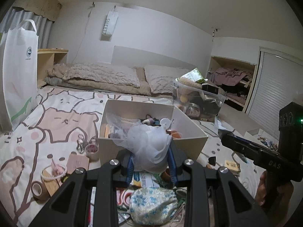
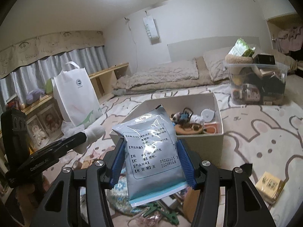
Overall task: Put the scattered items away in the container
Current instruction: 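Lift the mesh puff with the left gripper while the right carries the packet over the box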
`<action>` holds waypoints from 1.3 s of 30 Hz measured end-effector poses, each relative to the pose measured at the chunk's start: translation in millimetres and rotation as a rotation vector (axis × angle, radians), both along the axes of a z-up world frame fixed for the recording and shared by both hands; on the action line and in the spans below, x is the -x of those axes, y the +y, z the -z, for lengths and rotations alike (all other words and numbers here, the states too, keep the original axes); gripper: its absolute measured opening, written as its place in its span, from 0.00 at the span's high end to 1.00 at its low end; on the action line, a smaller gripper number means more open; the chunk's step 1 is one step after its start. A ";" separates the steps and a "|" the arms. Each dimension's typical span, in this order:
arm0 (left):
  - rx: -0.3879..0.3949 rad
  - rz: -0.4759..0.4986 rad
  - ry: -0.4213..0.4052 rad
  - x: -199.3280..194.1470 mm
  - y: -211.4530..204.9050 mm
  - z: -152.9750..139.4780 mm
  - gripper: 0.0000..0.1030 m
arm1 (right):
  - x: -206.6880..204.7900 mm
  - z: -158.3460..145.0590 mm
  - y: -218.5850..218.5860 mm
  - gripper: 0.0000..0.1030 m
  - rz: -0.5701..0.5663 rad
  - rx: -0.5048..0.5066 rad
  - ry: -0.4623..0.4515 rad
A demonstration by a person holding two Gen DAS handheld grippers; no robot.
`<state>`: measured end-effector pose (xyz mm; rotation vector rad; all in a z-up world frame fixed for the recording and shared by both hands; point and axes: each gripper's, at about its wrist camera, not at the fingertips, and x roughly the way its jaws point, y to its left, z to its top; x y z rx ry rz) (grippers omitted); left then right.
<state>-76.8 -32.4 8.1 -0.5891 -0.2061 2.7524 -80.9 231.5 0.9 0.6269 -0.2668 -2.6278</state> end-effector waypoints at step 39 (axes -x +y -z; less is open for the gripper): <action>0.042 0.085 0.091 61.2 20.7 -75.0 0.71 | 54.6 -89.0 -11.4 0.46 0.009 -0.001 0.122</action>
